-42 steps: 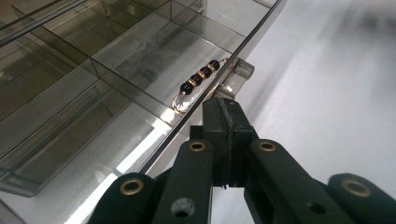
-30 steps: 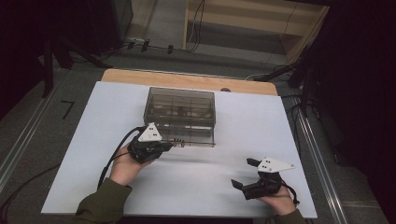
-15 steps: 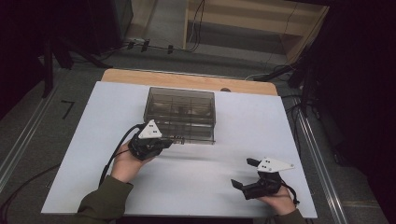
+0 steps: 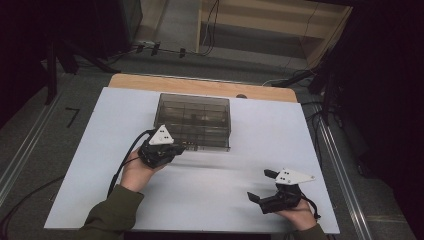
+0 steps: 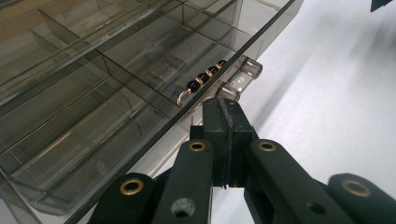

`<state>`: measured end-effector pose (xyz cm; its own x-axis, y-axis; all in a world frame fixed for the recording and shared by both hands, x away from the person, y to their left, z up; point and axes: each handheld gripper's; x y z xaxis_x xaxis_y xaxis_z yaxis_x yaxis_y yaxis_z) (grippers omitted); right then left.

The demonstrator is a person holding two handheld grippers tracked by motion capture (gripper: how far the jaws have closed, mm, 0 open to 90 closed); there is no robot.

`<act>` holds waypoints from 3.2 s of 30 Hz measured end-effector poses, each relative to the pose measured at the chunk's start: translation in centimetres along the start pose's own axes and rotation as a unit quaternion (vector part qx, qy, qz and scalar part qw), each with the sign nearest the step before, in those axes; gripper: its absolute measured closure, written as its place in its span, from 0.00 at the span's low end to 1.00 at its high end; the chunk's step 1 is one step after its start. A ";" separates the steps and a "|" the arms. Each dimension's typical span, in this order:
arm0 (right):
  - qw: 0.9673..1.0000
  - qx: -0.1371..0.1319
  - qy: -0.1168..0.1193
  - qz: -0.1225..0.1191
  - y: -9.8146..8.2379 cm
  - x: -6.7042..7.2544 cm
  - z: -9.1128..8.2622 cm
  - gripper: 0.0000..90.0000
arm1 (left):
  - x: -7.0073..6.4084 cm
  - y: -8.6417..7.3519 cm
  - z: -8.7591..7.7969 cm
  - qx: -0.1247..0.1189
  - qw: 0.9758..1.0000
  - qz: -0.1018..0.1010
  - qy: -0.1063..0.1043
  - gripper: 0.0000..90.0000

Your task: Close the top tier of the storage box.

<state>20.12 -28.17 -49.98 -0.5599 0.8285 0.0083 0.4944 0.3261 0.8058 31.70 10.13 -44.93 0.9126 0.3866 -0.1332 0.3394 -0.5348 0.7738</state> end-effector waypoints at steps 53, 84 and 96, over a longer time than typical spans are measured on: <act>1.000 -0.001 0.003 0.006 -0.2 -0.2 0.0 0.00 | 3.2 2.3 1.8 -0.015 0.999 0.001 0.050 1.00; 1.000 -0.003 0.009 0.003 0.0 -0.1 0.0 0.00 | 0.8 -1.8 -2.3 0.009 1.000 -0.018 0.005 0.51; 1.000 -0.005 0.010 -0.001 0.0 -0.2 0.2 0.00 | 0.0 -3.3 -3.0 0.016 1.000 -0.025 0.007 0.36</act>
<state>20.35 -28.24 -50.06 -0.5731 0.8193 0.0186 0.4870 0.3222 0.8118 29.91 14.13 -45.61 0.8912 0.4240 -0.1611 0.3911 -0.5385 0.7463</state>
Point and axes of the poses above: each handheld gripper's, and its own axes: z roughly forward along the jaws, y roughly out of its top, x roughly to its left, and after that the axes turned 11 degrees about -y, right-handed
